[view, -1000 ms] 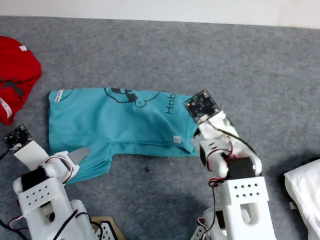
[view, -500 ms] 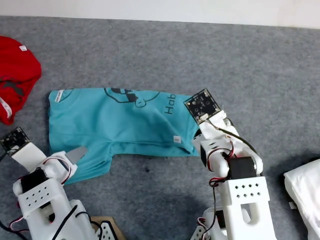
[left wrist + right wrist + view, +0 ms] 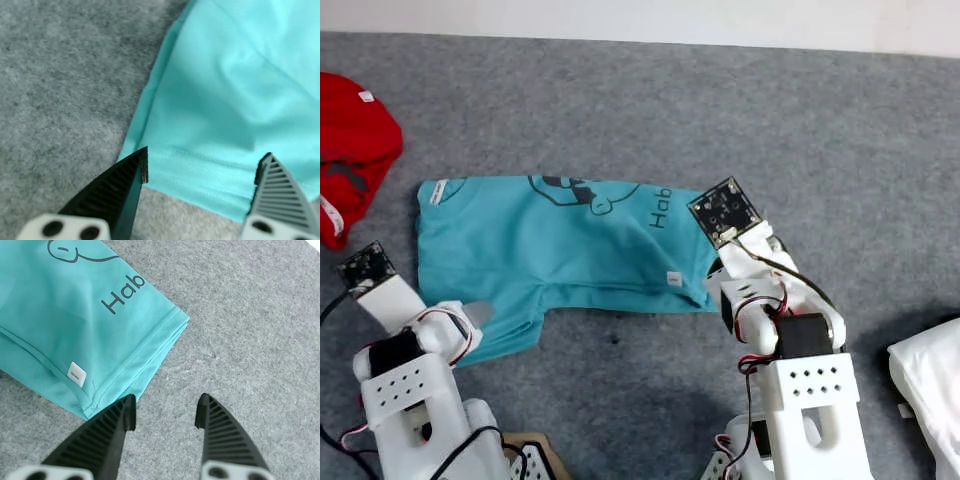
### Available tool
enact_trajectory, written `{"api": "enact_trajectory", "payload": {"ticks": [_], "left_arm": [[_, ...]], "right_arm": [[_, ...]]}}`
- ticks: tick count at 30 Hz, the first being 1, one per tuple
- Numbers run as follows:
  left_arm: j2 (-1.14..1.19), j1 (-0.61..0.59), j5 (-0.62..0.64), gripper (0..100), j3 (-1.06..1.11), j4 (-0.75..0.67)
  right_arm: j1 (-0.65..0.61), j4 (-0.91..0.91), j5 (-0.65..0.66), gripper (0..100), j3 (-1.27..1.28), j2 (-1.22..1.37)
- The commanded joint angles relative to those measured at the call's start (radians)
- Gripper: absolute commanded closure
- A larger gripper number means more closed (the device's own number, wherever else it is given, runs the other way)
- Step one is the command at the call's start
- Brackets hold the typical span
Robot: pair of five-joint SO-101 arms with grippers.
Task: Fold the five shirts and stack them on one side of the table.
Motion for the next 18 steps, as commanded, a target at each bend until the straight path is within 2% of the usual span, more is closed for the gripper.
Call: {"api": "enact_trajectory", "payload": {"ticks": [1,9,13,18], "left_arm": [[-0.004,0.042,-0.002,66,-0.099,0.081],[0.283,0.038,0.000,66,-0.387,0.245],[0.427,0.033,-0.002,66,-0.406,0.241],[0.550,-0.042,-0.002,66,-0.404,0.155]], "right_arm": [[0.010,0.008,0.008,79.7,-0.031,-0.016],[0.010,0.008,0.008,79.7,-0.028,-0.016],[0.010,0.008,0.008,79.7,-0.025,-0.016],[0.012,0.007,0.008,79.7,-0.025,-0.013]]}}
